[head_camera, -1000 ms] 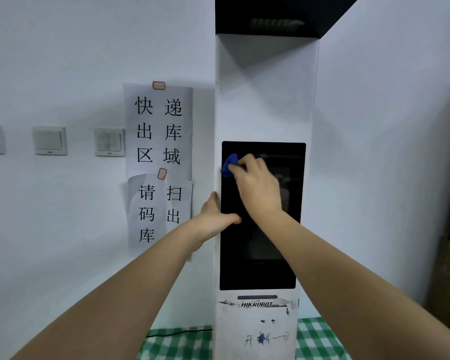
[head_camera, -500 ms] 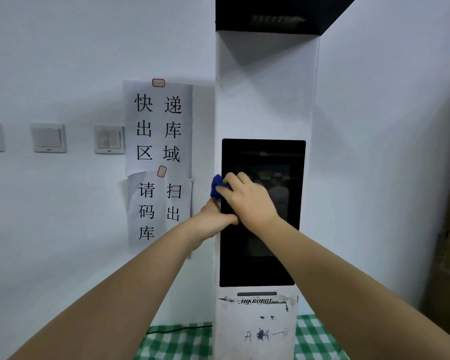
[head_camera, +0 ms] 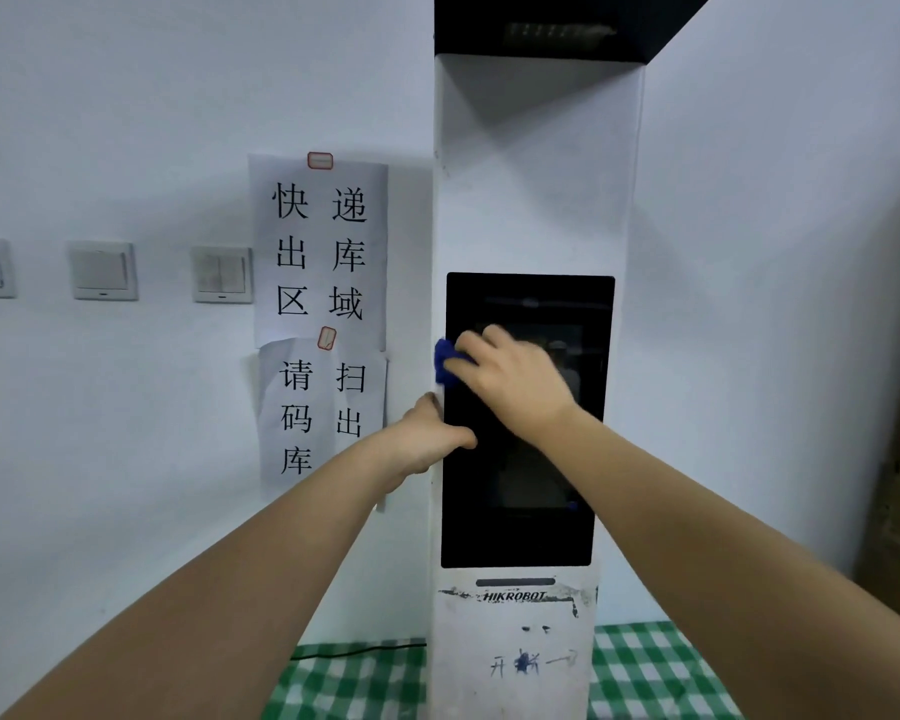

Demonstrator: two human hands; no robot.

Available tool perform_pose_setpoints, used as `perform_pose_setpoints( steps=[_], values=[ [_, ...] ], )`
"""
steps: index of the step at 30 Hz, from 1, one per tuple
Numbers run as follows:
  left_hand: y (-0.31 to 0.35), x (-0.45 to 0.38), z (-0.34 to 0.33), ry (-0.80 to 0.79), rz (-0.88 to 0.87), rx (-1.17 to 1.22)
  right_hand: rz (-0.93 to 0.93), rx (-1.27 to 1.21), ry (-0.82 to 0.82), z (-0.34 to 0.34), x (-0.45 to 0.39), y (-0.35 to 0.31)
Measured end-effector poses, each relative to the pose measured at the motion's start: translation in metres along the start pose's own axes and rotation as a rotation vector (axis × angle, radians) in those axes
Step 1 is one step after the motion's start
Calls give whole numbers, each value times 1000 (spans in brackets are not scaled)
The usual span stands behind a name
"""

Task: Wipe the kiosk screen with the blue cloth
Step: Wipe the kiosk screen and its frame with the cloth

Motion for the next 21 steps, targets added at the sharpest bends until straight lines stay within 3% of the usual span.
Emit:
perform_pose_setpoints(
  steps=[5, 7, 11, 13, 17, 19, 21],
  values=[
    [2, -3, 0, 26, -22, 12, -437, -44, 122, -2, 8, 22],
    [4, -4, -2, 58, -29, 29, -370, -66, 100, -6, 12, 6],
    [4, -4, -6, 83, -24, 58, 39, -34, -6, -7, 23, -14],
    [3, -5, -6, 79, -18, 39, -35, -32, 29, -4, 20, 4],
    [2, -6, -6, 59, -20, 23, -519, -67, 125, -4, 22, 25],
    [2, -6, -6, 67, -22, 25, -516, -91, 109, -9, 26, 11],
    [2, -7, -6, 81, -26, 28, -321, -102, 66, -10, 29, -7]
  ],
)
Point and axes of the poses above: each hand's wrist, its own x-axis away from the middle knuckle, its own z-axis out of the back of the hand, y = z × x, the point moved 5 cm from there along -x, towards the middle knuckle, and after that the axes turned 10 degrees about y, right-handed, at the moved point
